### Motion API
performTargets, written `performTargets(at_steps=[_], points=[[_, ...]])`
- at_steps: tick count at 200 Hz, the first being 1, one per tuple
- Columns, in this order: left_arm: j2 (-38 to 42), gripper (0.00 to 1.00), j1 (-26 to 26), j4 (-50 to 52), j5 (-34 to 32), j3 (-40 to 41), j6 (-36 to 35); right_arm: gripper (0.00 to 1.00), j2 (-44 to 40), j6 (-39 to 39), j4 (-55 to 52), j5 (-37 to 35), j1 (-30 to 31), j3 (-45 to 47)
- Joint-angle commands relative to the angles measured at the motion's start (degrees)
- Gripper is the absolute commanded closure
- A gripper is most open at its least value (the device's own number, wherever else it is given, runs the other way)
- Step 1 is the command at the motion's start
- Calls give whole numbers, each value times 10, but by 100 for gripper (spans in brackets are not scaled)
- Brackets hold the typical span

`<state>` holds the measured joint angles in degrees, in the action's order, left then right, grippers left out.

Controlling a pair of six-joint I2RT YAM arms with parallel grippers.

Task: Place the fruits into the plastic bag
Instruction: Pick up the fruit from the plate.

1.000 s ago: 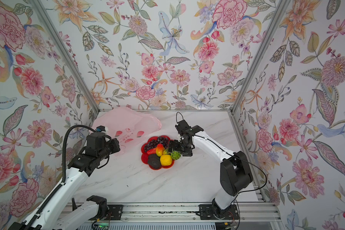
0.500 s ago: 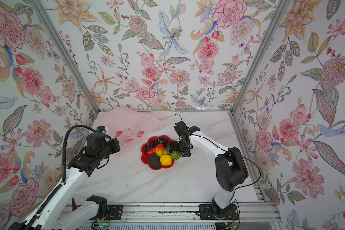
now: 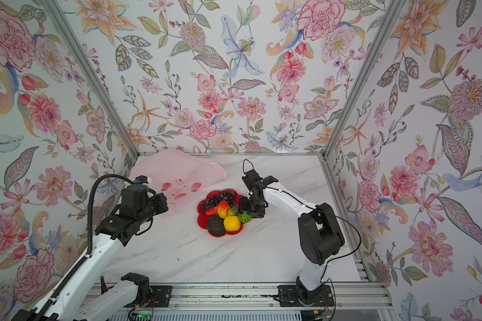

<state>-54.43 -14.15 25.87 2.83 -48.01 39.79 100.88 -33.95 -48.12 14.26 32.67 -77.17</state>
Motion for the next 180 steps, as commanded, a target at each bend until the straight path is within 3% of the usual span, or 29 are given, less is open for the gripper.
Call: performTargets(at_steps=[1, 54, 120, 180], points=[[-4, 100, 3, 4, 8, 4, -15, 37, 0, -4, 3, -12, 6, -9], [-5, 100, 3, -7, 18, 7, -15, 46, -26, 0, 4, -28, 6, -8], [-10, 100, 3, -12, 29, 0, -23, 47, -66, 4, 9, -18, 4, -34], [-13, 100, 3, -17, 41, -8, -31, 48, -80, -13, 95, 91, 11, -77]])
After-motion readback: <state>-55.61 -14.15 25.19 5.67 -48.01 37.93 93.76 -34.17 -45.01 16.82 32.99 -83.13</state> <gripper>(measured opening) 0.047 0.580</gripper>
